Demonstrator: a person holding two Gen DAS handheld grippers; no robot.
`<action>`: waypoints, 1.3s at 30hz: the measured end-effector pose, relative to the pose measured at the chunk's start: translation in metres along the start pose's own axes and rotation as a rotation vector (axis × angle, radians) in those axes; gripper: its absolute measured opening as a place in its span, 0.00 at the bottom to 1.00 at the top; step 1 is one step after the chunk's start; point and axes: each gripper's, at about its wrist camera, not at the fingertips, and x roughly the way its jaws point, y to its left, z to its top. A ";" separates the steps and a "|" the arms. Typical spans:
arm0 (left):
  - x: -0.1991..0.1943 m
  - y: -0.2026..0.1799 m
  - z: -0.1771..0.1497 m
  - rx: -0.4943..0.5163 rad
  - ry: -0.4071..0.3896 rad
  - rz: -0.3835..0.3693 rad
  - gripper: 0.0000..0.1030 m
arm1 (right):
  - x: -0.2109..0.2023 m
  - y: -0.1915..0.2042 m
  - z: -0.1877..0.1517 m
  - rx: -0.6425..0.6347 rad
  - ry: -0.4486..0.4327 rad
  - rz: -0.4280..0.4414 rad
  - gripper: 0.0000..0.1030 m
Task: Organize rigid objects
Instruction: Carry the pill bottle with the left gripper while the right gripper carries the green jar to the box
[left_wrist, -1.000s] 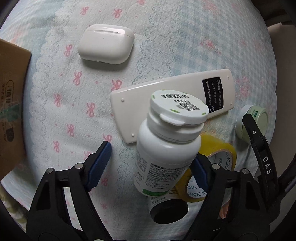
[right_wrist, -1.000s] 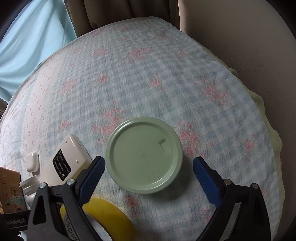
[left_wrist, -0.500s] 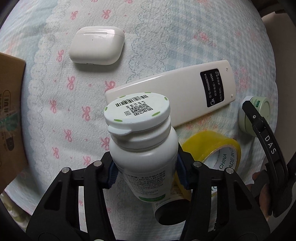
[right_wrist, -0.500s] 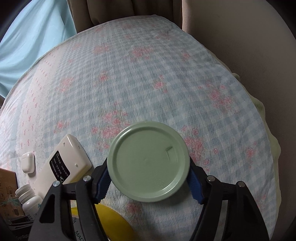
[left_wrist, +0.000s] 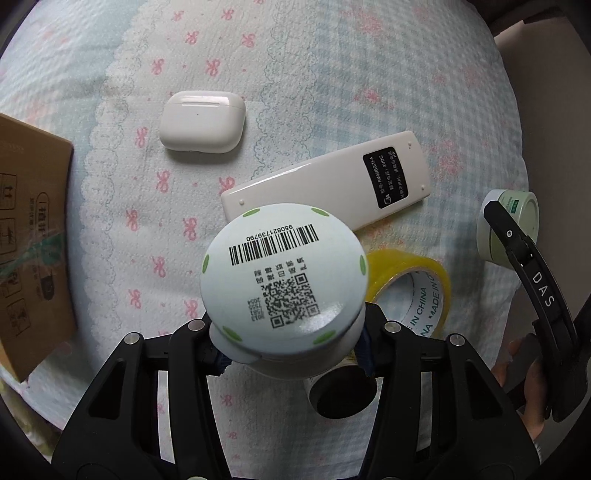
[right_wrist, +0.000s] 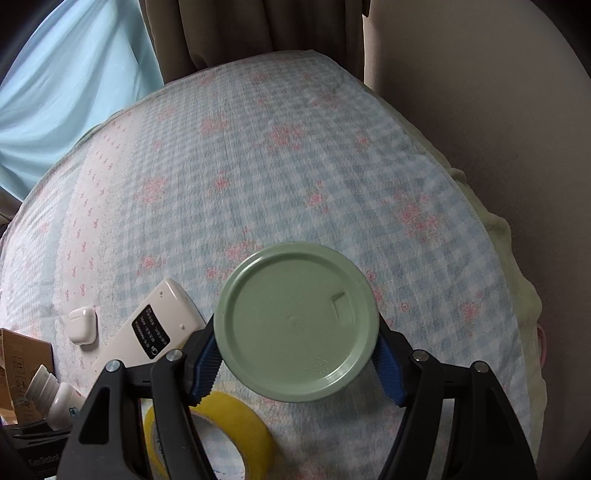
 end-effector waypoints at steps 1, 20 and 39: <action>-0.005 -0.001 -0.001 0.002 -0.004 -0.004 0.45 | -0.006 0.000 0.000 0.000 -0.006 0.002 0.64; -0.154 0.011 -0.052 0.141 -0.173 -0.080 0.45 | -0.143 0.037 -0.016 -0.033 -0.002 0.082 0.64; -0.283 0.221 -0.056 0.124 -0.320 -0.046 0.45 | -0.253 0.223 -0.077 -0.190 0.044 0.235 0.64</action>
